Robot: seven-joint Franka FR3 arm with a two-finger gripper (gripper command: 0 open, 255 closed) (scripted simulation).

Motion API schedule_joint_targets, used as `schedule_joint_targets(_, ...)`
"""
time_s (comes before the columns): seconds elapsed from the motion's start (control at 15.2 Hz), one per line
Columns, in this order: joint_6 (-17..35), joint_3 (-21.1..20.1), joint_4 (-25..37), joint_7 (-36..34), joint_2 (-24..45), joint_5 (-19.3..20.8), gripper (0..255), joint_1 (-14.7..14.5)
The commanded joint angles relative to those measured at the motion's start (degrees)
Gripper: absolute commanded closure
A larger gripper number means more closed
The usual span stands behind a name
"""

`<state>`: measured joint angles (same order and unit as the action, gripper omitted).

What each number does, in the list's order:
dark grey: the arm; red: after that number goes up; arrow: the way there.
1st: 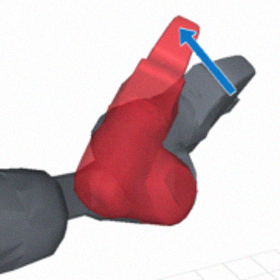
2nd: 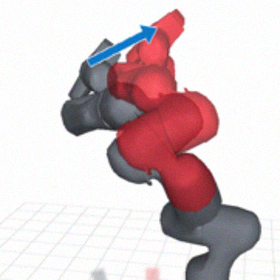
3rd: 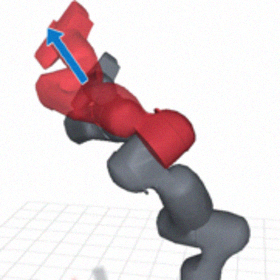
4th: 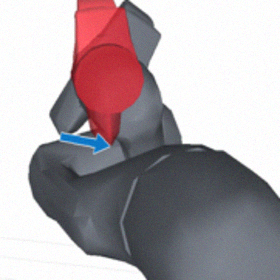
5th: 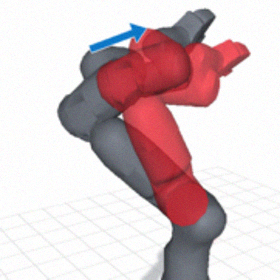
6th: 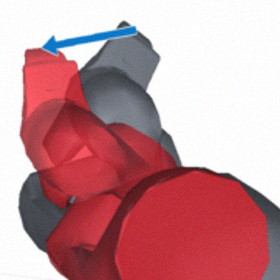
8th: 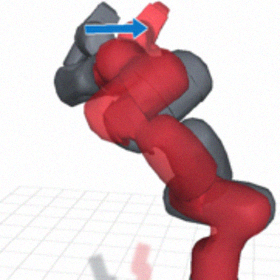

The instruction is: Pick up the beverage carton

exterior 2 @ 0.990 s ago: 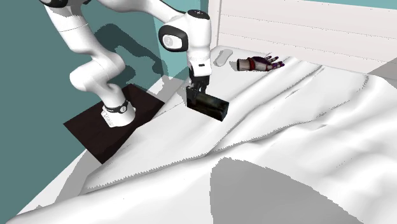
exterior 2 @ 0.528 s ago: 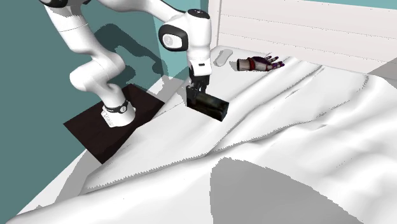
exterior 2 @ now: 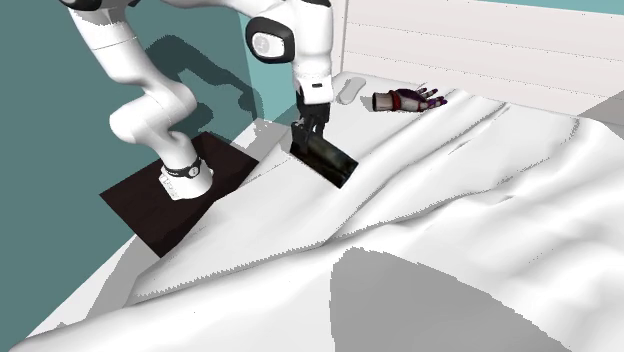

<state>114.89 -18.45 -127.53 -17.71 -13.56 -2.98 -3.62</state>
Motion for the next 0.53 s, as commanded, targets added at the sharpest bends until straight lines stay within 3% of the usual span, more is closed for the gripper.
schedule_joint_targets(0.0, -1.64, 0.07, 1.29, 0.05, -0.42, -0.08, 255, -0.02)
schedule_joint_targets(0.46, -5.65, 0.35, 4.54, 0.26, -1.20, -0.18, 255, 0.04)
